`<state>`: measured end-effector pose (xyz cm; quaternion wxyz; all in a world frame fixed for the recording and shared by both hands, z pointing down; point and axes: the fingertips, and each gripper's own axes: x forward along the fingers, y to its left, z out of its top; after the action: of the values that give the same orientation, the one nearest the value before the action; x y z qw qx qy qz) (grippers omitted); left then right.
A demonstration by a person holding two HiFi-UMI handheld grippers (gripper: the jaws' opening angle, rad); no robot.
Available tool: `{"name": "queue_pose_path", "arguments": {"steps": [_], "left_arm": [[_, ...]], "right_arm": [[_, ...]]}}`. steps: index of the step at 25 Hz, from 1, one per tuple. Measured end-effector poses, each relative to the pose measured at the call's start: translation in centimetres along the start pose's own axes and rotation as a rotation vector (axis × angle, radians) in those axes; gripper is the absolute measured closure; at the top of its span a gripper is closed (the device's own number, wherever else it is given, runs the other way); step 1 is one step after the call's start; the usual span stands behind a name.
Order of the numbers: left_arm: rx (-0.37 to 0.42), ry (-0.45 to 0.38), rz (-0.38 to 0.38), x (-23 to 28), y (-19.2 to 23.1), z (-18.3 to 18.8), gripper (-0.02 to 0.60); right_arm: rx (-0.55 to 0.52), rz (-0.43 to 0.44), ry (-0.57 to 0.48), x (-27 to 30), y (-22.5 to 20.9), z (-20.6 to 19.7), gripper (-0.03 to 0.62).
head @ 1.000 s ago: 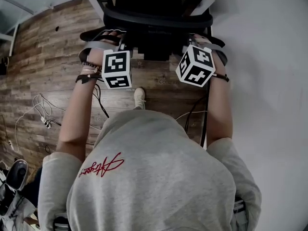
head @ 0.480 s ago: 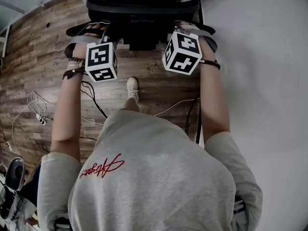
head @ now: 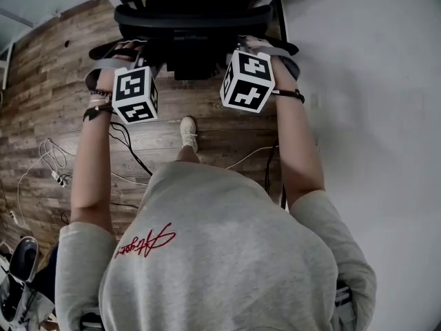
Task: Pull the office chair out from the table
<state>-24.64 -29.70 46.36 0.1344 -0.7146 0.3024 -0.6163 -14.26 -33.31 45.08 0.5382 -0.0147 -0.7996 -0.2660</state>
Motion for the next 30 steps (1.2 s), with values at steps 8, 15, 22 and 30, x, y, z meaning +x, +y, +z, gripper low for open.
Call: {"name": "queue_pose_path", "arguments": {"steps": [8,15,22,30], "left_arm": [[0.037,-0.003,0.026,0.0,-1.1,0.8,0.489],[0.040,-0.009,0.021,-0.7,-2.0,0.6,0.489],[0.028,-0.006,0.018,-1.4,-2.2,0.8,0.488],[0.032,-0.009,0.029,-2.3,-3.6,1.2,0.486]], "right_arm": [[0.011,-0.032,-0.002,-0.1,1.4,-0.7,0.471],[0.012,-0.039,0.000,-0.5,2.3,-0.2,0.471],[0.015,-0.007,0.000,-1.1,2.5,-0.1,0.468],[-0.011,-0.041,-0.003,-1.9,4.1,0.0,0.470]]}}
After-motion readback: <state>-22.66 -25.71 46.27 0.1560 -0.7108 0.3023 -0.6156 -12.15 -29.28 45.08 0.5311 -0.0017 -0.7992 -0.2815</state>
